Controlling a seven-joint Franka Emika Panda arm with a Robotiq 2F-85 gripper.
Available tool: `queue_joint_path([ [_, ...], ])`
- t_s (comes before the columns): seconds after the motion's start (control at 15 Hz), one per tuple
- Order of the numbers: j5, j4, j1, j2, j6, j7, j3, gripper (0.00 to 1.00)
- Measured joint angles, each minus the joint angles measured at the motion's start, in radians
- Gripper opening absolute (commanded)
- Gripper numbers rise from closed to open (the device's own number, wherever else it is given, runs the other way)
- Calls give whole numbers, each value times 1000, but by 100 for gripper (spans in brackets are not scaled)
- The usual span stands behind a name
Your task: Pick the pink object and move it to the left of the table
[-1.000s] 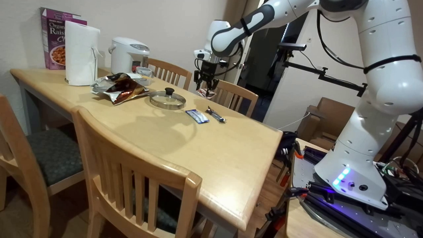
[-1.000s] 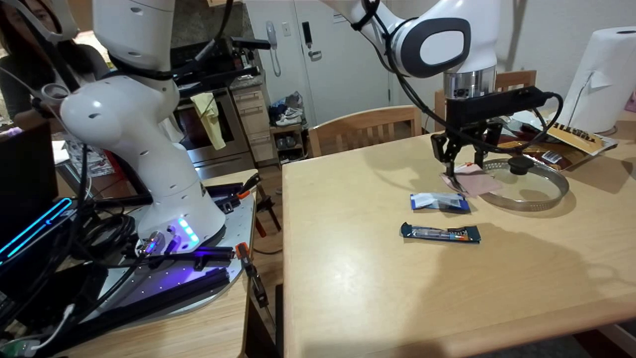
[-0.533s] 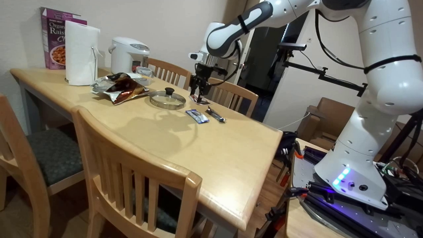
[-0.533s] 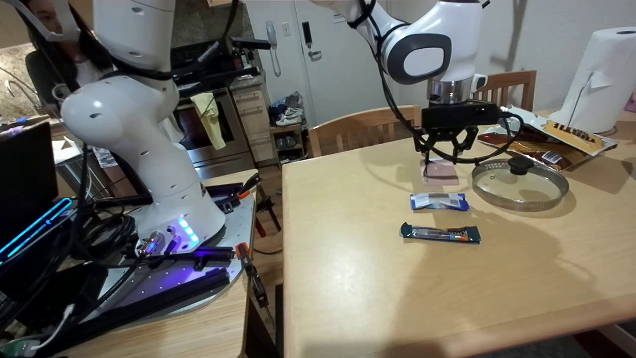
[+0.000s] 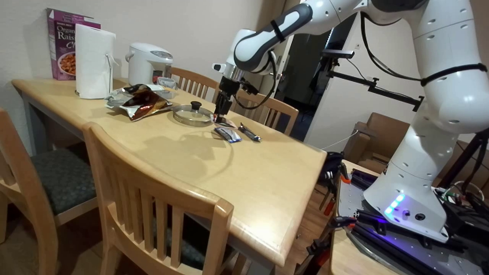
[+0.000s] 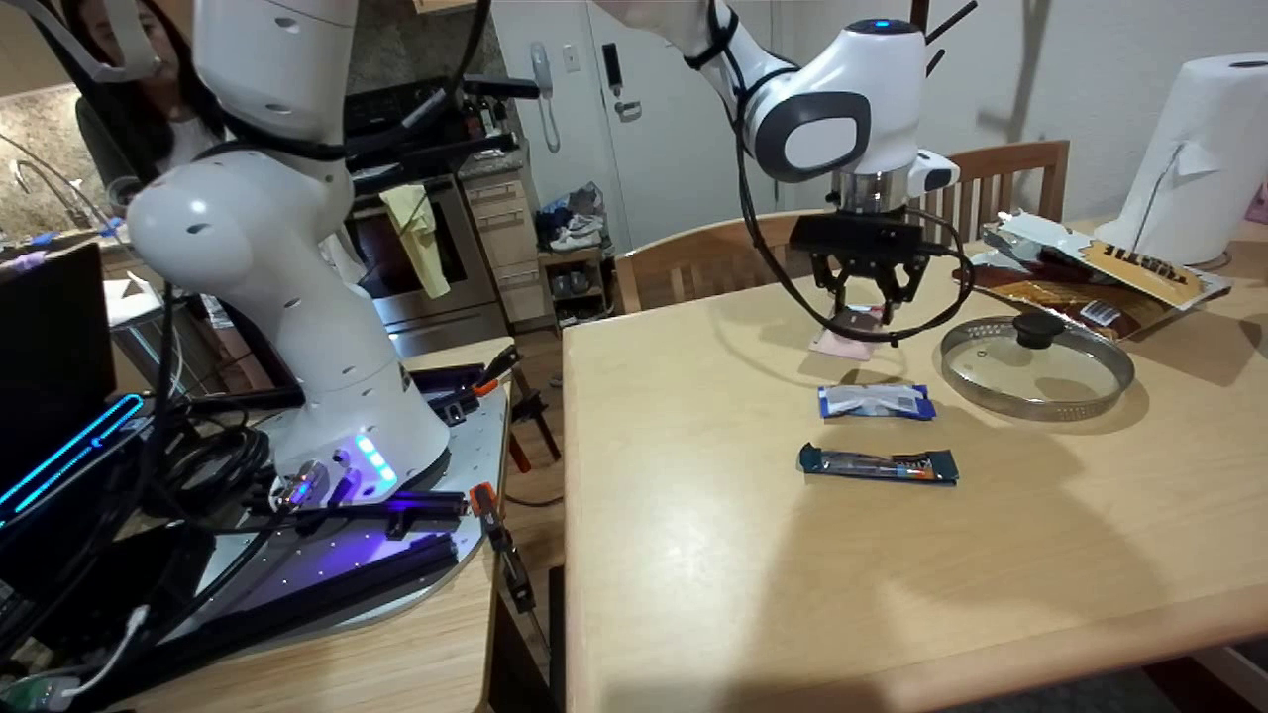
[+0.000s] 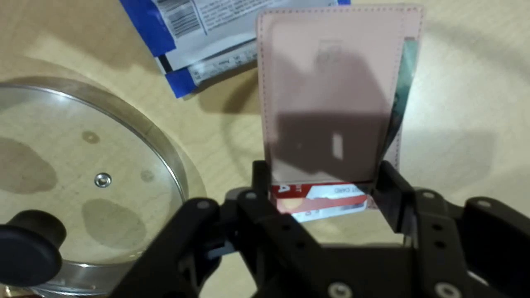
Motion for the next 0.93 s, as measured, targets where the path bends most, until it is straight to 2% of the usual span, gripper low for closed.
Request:
queue_joint_path([
  [0.47, 13, -5, 0, 26, 60, 350, 3, 39],
  [0.53, 19, -5, -1, 29, 73, 394, 6, 54],
  [0.6, 33, -5, -3, 31, 91, 434, 12, 88],
  [0.73, 53, -10, -4, 33, 146, 492, 28, 88],
  [0.8, 53, -14, -5, 33, 176, 494, 41, 94],
  [0.87, 51, -18, -4, 32, 198, 494, 53, 49],
  [0.93, 49, -21, -2, 32, 210, 494, 63, 53],
])
